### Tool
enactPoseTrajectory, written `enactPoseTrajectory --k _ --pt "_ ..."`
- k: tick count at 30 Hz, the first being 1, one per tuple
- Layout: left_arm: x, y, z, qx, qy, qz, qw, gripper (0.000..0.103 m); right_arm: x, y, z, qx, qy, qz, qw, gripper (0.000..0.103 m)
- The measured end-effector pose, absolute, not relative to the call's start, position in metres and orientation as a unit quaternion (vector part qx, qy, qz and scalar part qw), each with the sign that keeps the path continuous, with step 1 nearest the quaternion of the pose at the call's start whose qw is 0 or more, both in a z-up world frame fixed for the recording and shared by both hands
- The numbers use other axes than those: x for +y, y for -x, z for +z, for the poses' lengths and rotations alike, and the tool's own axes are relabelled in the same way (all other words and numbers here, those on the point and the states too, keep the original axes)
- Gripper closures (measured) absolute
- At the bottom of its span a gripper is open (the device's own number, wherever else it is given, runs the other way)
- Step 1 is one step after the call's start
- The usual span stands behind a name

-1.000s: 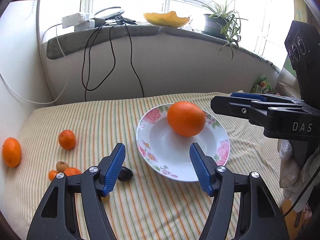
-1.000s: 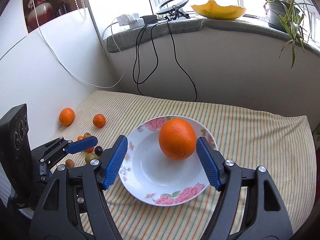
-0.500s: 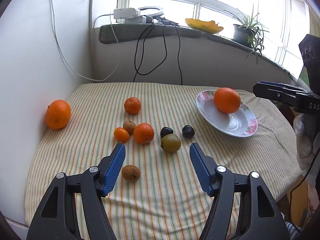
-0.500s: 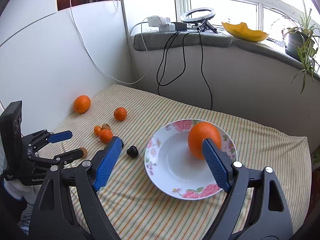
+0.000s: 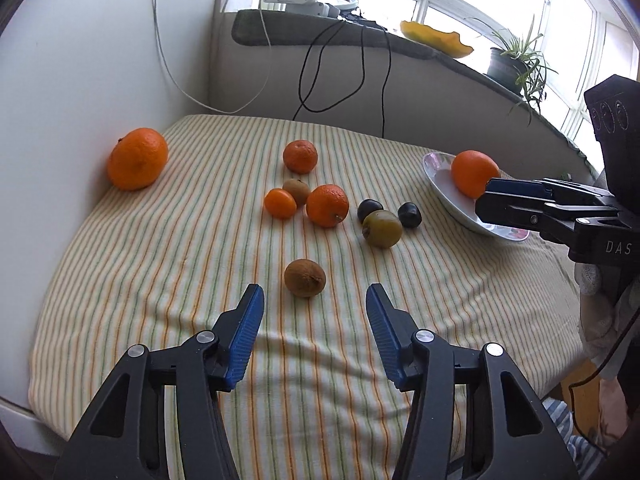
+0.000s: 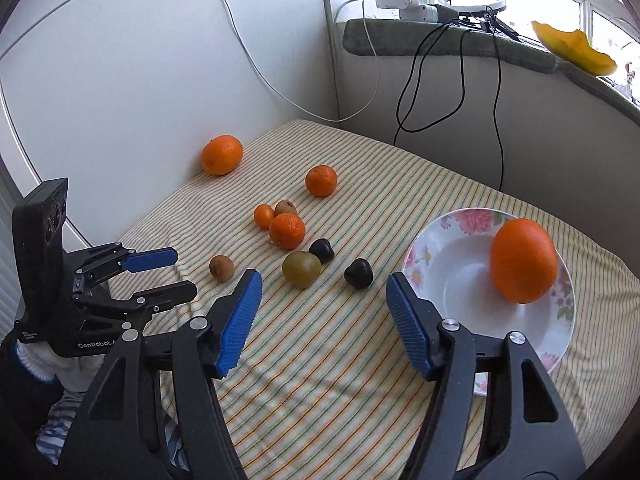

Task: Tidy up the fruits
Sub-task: 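Move the right tool back toward the kiwis and plums, then grasp the green kiwi with the right tool while the left tool grasps the brown kiwi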

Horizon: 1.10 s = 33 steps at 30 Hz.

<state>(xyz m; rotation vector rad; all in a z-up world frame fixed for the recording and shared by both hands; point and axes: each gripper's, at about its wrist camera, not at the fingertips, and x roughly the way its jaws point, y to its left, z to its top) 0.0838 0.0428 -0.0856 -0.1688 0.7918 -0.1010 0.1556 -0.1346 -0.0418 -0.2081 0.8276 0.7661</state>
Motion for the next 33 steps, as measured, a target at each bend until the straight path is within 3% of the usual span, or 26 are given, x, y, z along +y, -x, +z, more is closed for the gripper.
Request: enactPoseTrajectory --k 6,19,27,33 --pt "0.046 -0.092 -0.098 0.395 0.089 -0.052 0.913 0.06 -0.105 -0.16 -0.065 0.416 0.121 0.358 0.827 0.048" --pt "0.053 -0.106 -0.107 0.402 0.096 -0.054 0.909 0.067 -0.074 -0.182 -0.096 0.456 0.116 0.34 0.814 0.05" --pt "0.052 -0.109 -0.11 0.406 0.092 -0.053 0.908 0.069 -0.067 -0.193 -0.109 0.474 0.114 0.332 0.807 0.064" --pt "0.048 -0.113 -0.111 0.406 0.088 -0.059 0.908 0.078 -0.068 -0.196 -0.111 0.474 0.118 0.333 0.807 0.07"
